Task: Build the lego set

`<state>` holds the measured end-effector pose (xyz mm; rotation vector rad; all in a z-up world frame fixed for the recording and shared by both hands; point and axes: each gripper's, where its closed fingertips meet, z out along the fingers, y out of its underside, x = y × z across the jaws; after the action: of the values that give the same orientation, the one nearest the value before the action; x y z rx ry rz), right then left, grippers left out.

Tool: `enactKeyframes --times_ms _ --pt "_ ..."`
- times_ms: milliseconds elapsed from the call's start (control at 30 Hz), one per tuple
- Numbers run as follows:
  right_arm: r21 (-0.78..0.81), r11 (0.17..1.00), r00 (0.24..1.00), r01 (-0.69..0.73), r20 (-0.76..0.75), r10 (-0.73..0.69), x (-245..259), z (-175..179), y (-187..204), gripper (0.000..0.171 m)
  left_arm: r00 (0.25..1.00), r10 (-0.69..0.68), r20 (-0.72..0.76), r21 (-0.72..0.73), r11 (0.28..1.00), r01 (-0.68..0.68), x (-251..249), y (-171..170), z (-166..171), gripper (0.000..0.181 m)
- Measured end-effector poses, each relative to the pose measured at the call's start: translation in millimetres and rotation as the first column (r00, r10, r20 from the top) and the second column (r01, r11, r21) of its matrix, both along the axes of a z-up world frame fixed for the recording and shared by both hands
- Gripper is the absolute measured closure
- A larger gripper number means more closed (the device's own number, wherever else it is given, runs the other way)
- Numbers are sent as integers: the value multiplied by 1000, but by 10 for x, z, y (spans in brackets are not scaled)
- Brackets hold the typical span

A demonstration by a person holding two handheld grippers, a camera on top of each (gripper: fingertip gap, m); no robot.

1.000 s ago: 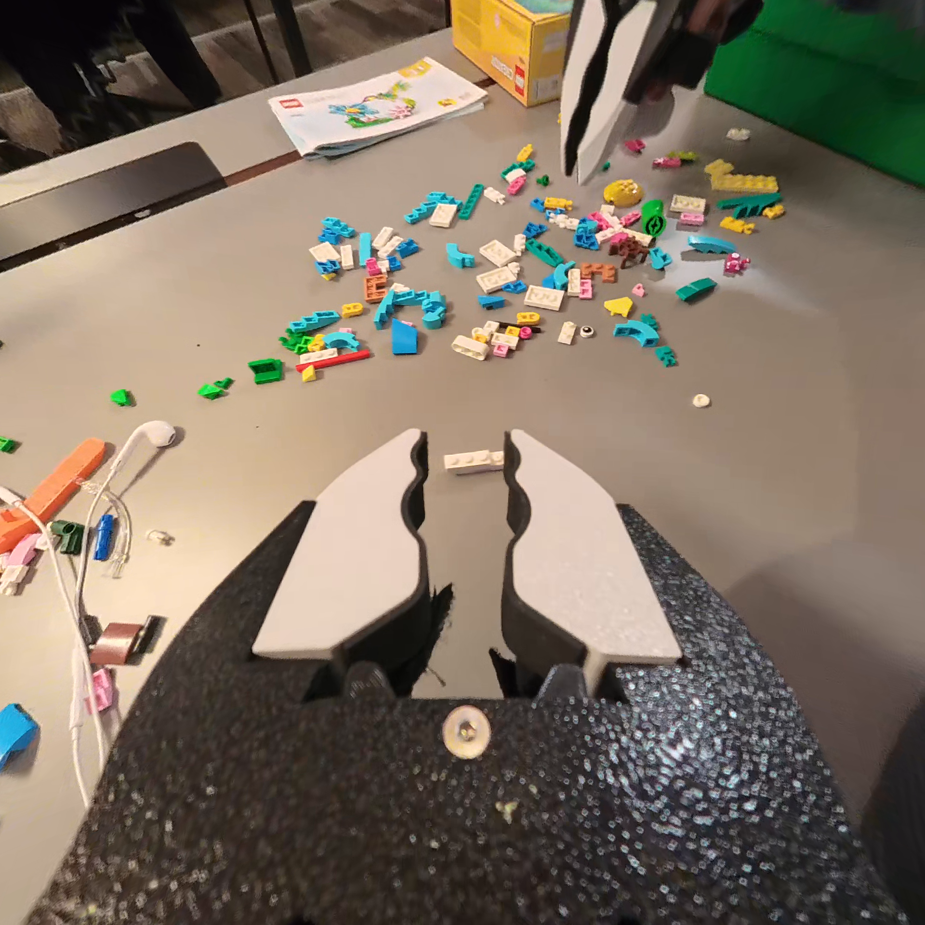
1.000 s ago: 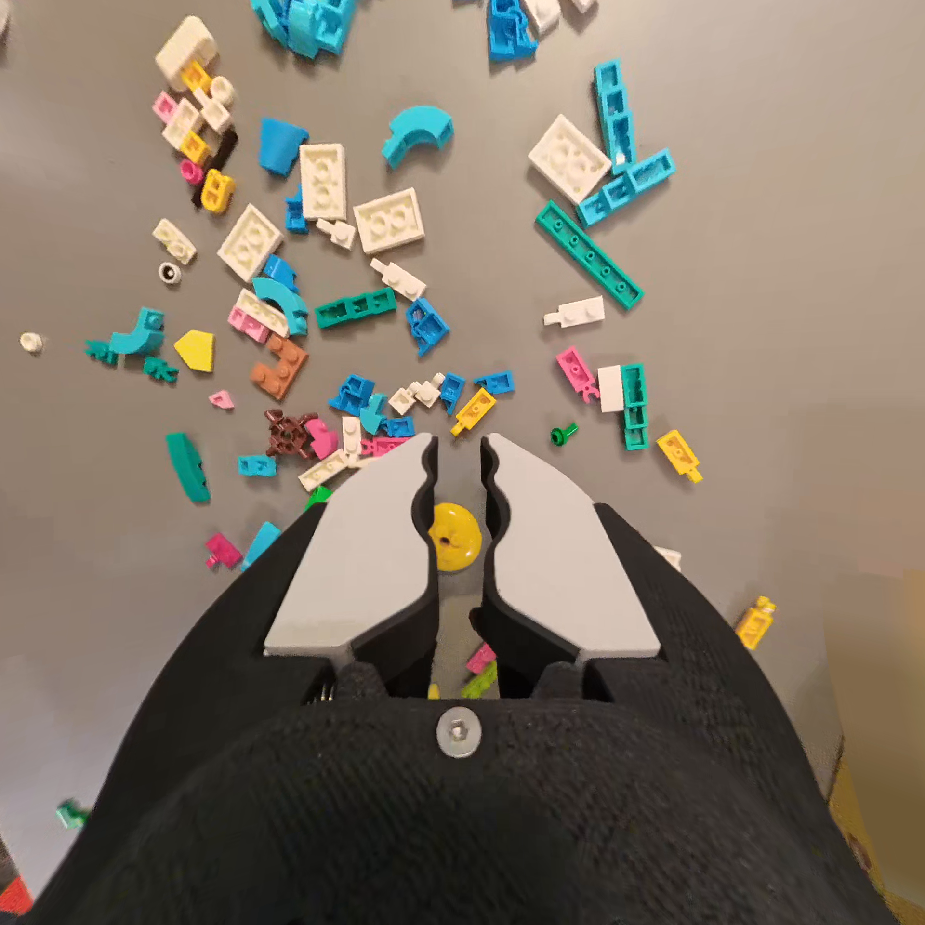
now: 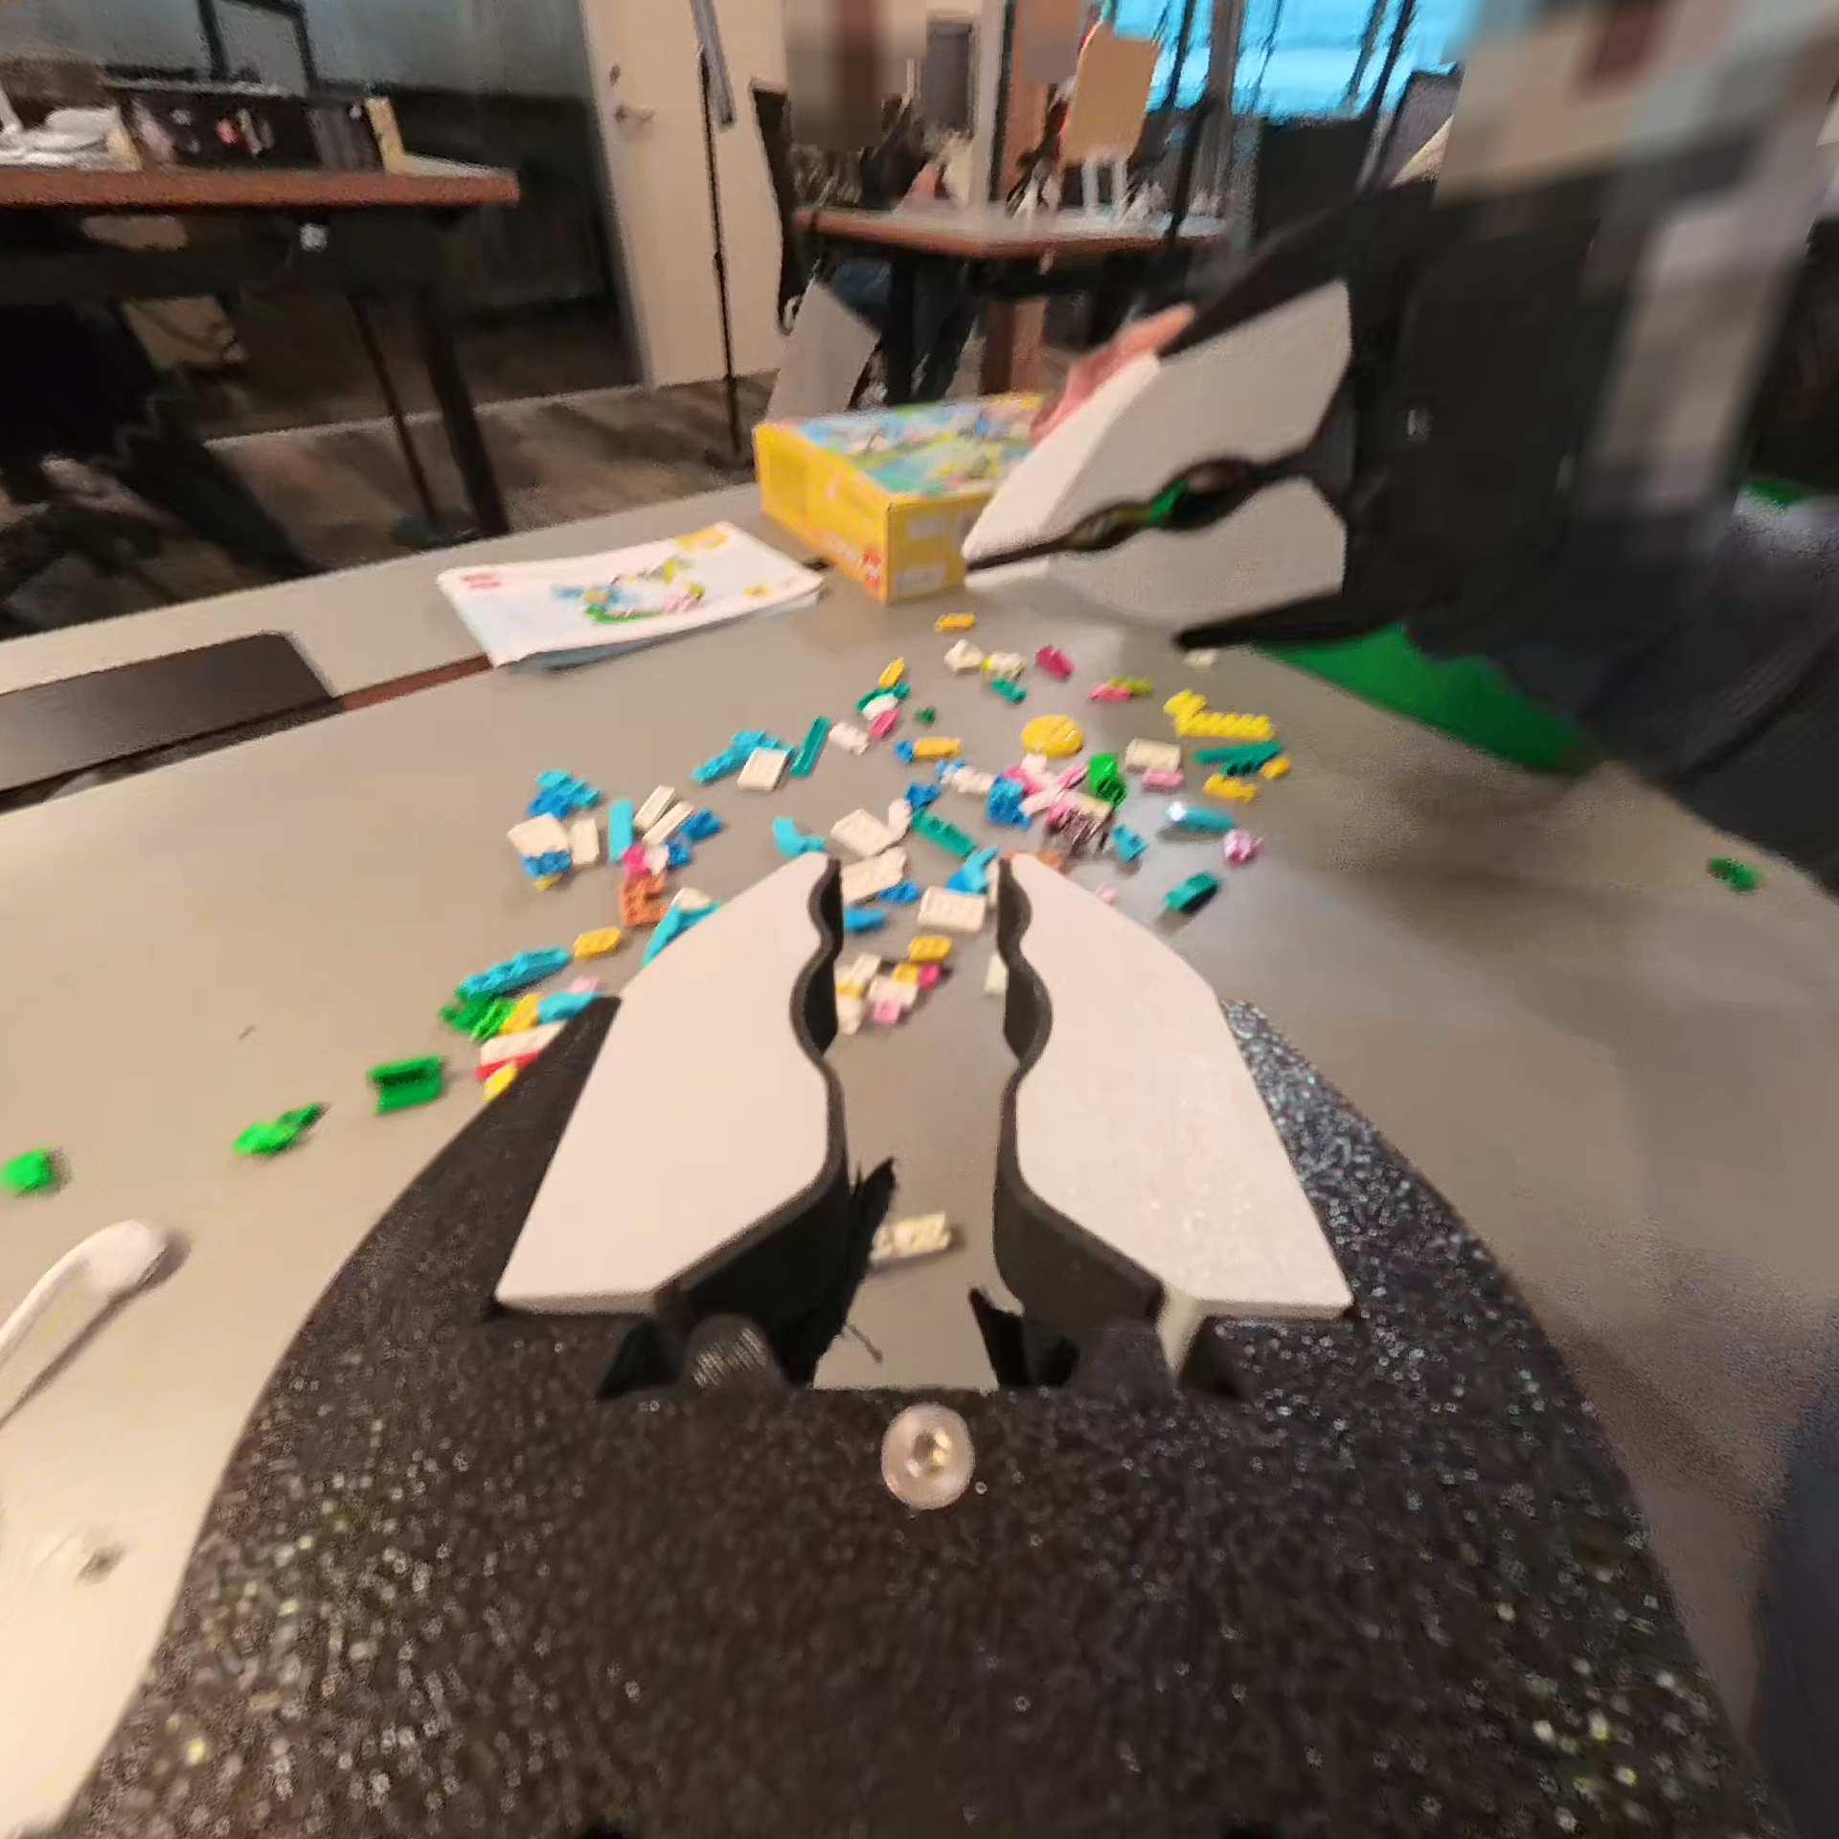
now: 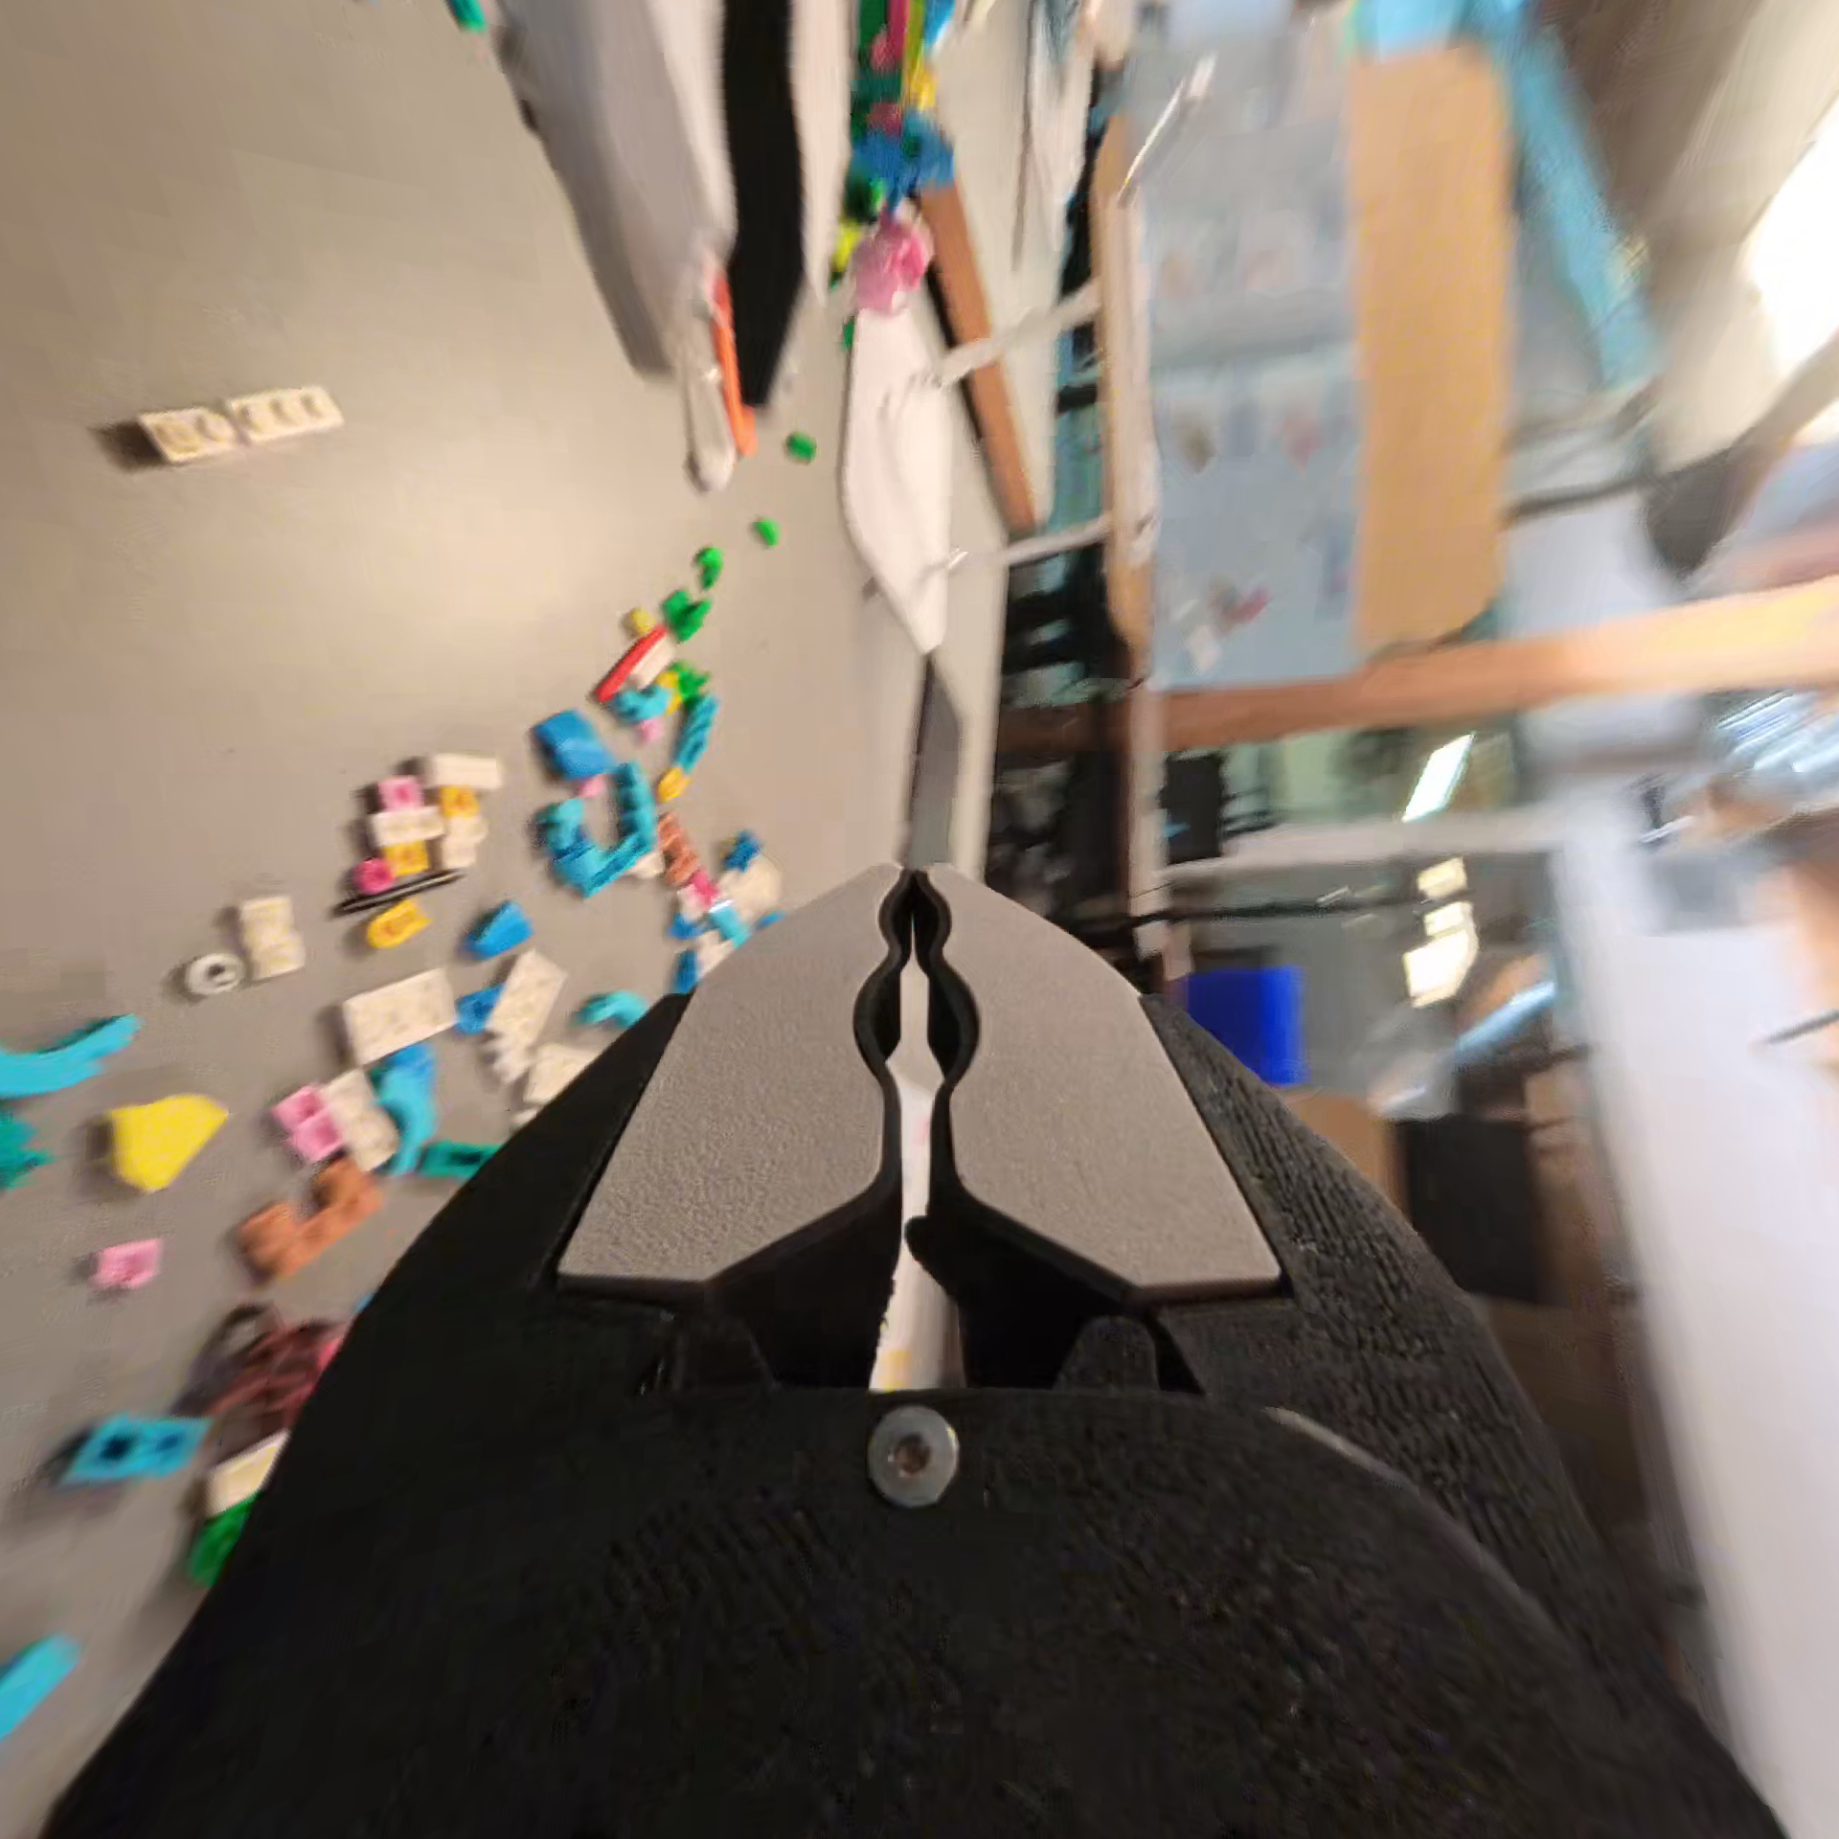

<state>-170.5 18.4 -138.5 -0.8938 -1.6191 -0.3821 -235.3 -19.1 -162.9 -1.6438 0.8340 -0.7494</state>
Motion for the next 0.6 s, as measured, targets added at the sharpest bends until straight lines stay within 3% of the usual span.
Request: enactKeyframes --times_ms 33,167,233,267,300,333,367,400,467,500,600 --pt "102 994 999 -37 20 35 -87 66 -91 171 999 -25 43 -15 1000 25 64 0 54 152" --pt "424 898 991 -114 114 72 -238 235 -296 171 979 -94 179 -135 984 119 223 12 129 149" --pt "228 973 988 15 144 -49 -32 41 -93 171 983 -81 167 -131 986 104 194 34 100 149" --pt "34 991 986 129 104 -132 138 -70 38 170 986 -70 150 -120 989 88 161 36 78 149" --pt "-204 953 975 222 63 -214 318 -209 140 168 989 -58 136 -110 991 74 126 32 56 149" --pt "-450 848 955 280 41 -293 485 -370 200 165 990 -48 129 -107 992 62 95 25 33 149" --pt "-652 692 927 311 49 -371 635 -528 235 162 990 -43 131 -111 992 57 71 16 14 149" --pt "-768 551 895 327 64 -441 765 -649 285 160 990 -41 137 -119 991 58 57 3 -6 149" --pt "-865 359 846 351 128 -517 974 -883 366 154 989 -37 146 -139 989 58 48 -15 -59 149" --pt "-870 319 817 376 149 -557 1078 -969 443 151 989 -35 144 -147 988 56 47 -21 -88 149" --pt "-838 317 748 445 152 -646 1412 -1053 734 153 993 -34 114 -148 988 50 52 -44 -159 149"
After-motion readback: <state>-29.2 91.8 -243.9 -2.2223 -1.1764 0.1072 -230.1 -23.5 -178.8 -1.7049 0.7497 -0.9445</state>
